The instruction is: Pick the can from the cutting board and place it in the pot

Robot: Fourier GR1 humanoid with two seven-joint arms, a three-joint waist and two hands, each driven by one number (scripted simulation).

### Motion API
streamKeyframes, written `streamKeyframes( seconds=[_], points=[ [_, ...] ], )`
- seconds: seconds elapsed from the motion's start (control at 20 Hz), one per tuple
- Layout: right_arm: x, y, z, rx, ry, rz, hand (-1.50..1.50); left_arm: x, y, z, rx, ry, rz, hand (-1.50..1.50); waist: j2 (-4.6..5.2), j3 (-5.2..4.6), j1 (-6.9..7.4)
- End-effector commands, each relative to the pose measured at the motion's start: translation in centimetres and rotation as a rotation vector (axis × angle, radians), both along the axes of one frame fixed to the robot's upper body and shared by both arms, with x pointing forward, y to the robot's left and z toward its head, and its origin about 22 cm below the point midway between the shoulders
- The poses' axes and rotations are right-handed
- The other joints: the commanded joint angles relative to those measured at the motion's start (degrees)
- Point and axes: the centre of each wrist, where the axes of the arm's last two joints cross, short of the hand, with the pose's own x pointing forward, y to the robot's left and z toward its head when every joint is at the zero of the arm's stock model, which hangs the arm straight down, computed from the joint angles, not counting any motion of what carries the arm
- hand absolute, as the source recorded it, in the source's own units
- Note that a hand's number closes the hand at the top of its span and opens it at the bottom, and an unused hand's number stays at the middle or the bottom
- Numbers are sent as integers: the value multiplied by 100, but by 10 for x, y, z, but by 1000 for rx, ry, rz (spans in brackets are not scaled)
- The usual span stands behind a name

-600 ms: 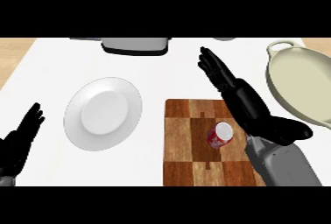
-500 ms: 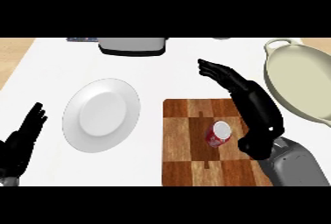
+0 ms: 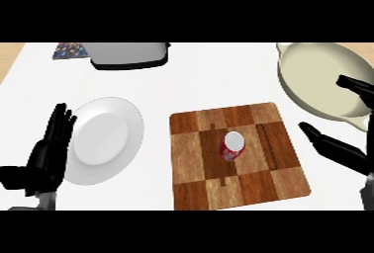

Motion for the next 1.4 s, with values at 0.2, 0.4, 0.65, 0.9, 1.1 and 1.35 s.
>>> streamKeyframes(
  seconds=[0.2, 0.4, 0.65, 0.9, 1.1, 1.35],
  points=[
    [-103, 4, -46, -20, -255, -49, -150, -8, -42, -7, -29, -49, -44, 0, 46, -8, 303],
    [-124, 15, -46, -191, -99, -97, -150, -5, -48, 10, -34, -43, -81, 0, 66, -17, 417],
    [-140, -1, -35, -470, 195, -112, -150, -2, -70, -1, -25, -67, -81, 0, 102, -43, 436],
    [-147, 29, -37, -622, 402, -145, -150, 4, -64, 4, -17, -63, -80, 0, 110, -35, 524],
    [-130, 69, -23, -646, 478, -167, -150, 7, -67, 9, -15, -62, -108, 0, 102, -25, 570],
    [-94, 105, -25, -655, 521, -117, -150, 8, -76, -7, -26, -63, -107, 0, 91, -15, 519]
  ],
)
